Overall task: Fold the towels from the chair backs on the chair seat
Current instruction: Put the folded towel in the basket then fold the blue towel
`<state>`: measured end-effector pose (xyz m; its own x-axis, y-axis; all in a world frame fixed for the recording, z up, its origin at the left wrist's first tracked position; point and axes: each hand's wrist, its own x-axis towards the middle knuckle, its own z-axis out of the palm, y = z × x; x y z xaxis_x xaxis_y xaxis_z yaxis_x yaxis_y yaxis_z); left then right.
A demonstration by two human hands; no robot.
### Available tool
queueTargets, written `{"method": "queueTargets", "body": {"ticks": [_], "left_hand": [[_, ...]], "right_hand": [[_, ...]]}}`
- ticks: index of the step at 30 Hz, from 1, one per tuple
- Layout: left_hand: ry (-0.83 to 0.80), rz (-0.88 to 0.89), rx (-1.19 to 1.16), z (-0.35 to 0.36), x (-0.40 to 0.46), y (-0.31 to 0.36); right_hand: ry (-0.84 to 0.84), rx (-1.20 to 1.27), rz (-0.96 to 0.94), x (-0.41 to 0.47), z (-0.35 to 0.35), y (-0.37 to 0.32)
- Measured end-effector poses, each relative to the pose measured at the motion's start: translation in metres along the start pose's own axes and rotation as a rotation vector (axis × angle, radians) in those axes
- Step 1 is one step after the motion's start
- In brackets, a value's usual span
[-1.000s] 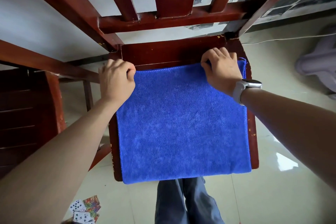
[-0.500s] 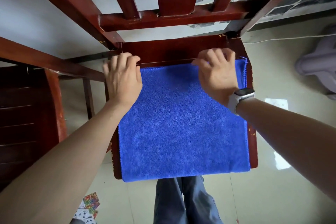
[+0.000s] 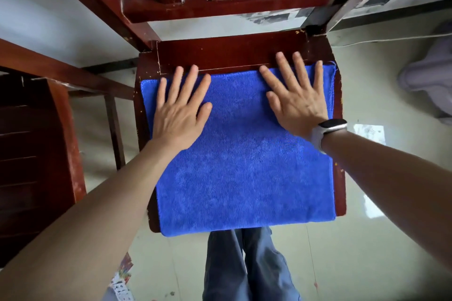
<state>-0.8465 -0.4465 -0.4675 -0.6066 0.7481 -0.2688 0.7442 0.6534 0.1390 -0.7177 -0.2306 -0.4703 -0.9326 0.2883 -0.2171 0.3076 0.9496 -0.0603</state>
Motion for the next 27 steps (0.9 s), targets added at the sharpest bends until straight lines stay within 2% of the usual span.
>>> {"method": "queueTargets", "body": {"ticks": [4,9,13,16,21,24,26,27], "left_hand": [[-0.036,-0.073,0.024,-0.005,0.005,-0.019],[-0.056,-0.332,-0.081,-0.013,-0.003,-0.032],[0.080,-0.425,-0.220,-0.009,-0.055,-0.020],[0.209,-0.597,-0.393,0.003,-0.120,0.002],[0.238,-0.936,-0.671,0.018,-0.203,0.048],[0.293,-1.223,-1.069,0.018,-0.213,0.060],[0.219,-1.388,-1.327,0.018,-0.213,0.061],[0.174,-1.435,-1.381,0.020,-0.213,0.060]], "right_hand": [[-0.025,0.062,0.155,-0.005,-0.005,0.031],[-0.023,0.223,0.352,-0.010,-0.018,0.047],[0.155,0.517,0.535,-0.051,-0.025,0.029],[0.296,0.623,0.664,-0.114,-0.018,0.004],[0.122,0.715,0.949,-0.214,-0.007,-0.032],[0.022,0.848,1.113,-0.241,-0.002,-0.042],[-0.108,0.983,1.207,-0.243,0.000,-0.045],[-0.141,1.051,1.210,-0.244,0.003,-0.044]]}}
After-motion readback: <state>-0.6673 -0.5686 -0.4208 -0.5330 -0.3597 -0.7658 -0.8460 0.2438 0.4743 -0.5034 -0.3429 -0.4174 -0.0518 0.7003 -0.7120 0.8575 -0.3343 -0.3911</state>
